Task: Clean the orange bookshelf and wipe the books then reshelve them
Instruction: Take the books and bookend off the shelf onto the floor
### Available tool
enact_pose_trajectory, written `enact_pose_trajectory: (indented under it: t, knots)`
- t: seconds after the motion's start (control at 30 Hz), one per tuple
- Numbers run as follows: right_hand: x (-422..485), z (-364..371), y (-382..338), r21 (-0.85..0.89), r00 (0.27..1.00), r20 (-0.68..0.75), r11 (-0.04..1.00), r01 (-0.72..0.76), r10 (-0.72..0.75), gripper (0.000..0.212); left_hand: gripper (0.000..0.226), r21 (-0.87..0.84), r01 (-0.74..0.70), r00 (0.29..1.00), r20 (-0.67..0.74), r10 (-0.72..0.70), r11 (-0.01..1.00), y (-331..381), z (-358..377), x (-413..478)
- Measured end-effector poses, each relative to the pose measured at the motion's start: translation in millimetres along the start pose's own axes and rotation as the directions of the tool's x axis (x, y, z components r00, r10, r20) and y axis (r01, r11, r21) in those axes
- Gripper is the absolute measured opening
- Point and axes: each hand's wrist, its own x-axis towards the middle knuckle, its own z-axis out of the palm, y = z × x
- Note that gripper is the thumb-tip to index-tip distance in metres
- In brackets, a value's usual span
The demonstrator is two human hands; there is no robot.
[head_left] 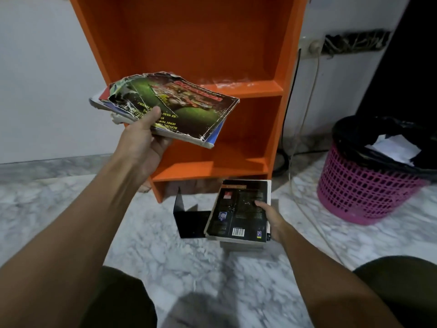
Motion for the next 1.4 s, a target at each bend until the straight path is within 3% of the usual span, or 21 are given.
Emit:
enact_pose_trajectory:
  t: [0.23, 0.33, 0.47, 0.57, 0.63, 0.7, 0.73, 0.77, 0.8, 0.83, 0.9, 0.97, 1.03, 1.13, 1.27, 1.4]
  knots:
    - [25.3, -5.3, 23.2, -0.104, 0.989, -0.129, 0.991, -0.084, 0.071, 0.037, 0.009, 0.066, 0.012, 1.0, 0.023, -0.014, 0.998, -25.6, -12.4, -16.2]
    - [23.2, 1.4, 18.8, -0.154, 0.978, -0.204, 0.985, -0.072, 0.04, 0.022, 0.012, 0.074, 0.032, 0.999, 0.038, -0.034, 0.997, -32.3, -13.2, -20.5]
    - [39.3, 0.3, 24.0, -0.391, 0.945, -0.328, 0.912, -0.123, -0.013, 0.06, 0.012, 0.119, 0.06, 0.996, 0.053, -0.067, 0.991, -43.3, -16.6, -24.9]
    - [54.6, -1.5, 33.4, -0.54, 0.895, -0.447, 0.803, -0.252, -0.02, 0.06, 0.014, 0.151, 0.072, 0.994, 0.065, -0.083, 0.986, -51.9, -18.3, -31.3]
    - [51.4, 3.4, 26.0, -0.561, 0.842, -0.515, 0.806, -0.187, -0.163, 0.054, 0.017, 0.184, 0.066, 0.992, 0.09, -0.084, 0.981, -58.6, -19.1, -37.1]
    - [44.8, 9.1, 11.1, -0.416, 0.772, -0.565, 0.909, 0.038, -0.291, 0.041, 0.019, 0.21, 0.073, 0.989, 0.11, -0.098, 0.975, -65.7, -19.4, -43.2]
    - [41.0, 12.2, 2.1, -0.254, 0.785, -0.541, 0.949, 0.188, -0.301, 0.036, 0.02, 0.221, 0.081, 0.987, 0.117, -0.109, 0.972, -69.6, -20.2, -45.1]
    - [37.8, 19.0, -6.5, -0.048, 0.851, -0.444, 0.956, 0.289, -0.279, 0.037, 0.02, 0.23, 0.093, 0.984, 0.125, -0.124, 0.969, -74.1, -21.0, -46.8]
    - [30.6, 26.7, -16.0, 0.152, 0.931, -0.261, 0.942, 0.3, -0.255, 0.043, 0.018, 0.235, 0.107, 0.982, 0.129, -0.141, 0.966, -78.5, -22.0, -47.5]
    - [26.2, 32.5, -23.9, 0.317, 0.963, -0.085, 0.909, 0.27, -0.256, 0.053, 0.015, 0.233, 0.13, 0.978, 0.129, -0.163, 0.964, -84.3, -22.9, -48.8]
    - [19.8, 38.2, -37.4, 0.514, 0.95, 0.105, 0.834, 0.202, -0.294, 0.075, 0.013, 0.242, 0.178, 0.969, 0.124, -0.212, 0.954, -95.6, -24.9, -48.6]
    - [18.6, 33.3, -43.7, 0.593, 0.928, 0.149, 0.782, 0.193, -0.341, 0.077, 0.026, 0.236, 0.243, 0.958, 0.095, -0.271, 0.941, -111.8, -24.2, -45.0]
    - [19.7, 25.2, -40.5, 0.661, 0.945, 0.106, 0.732, 0.167, -0.31, 0.077, 0.031, 0.212, 0.311, 0.942, 0.056, -0.33, 0.926, -131.5, -22.6, -40.0]
    - [25.1, 9.2, -22.4, 0.593, 0.98, 0.044, 0.795, 0.13, -0.194, 0.078, 0.038, 0.214, 0.391, 0.914, 0.025, -0.405, 0.895, -169.9, -22.1, -30.2]
    - [30.4, -0.1, -13.3, 0.264, 0.997, 0.066, 0.964, 0.015, -0.033, 0.043, 0.046, 0.115, 0.517, 0.856, -0.049, -0.515, 0.848, -227.8, -29.4, -15.7]
    - [41.5, -6.1, -11.1, 0.015, 1.0, -0.016, 1.0, -0.026, 0.027, 0.015, 0.033, -0.018, 0.615, 0.785, -0.077, -0.614, 0.789, -275.3, -35.8, -9.1]
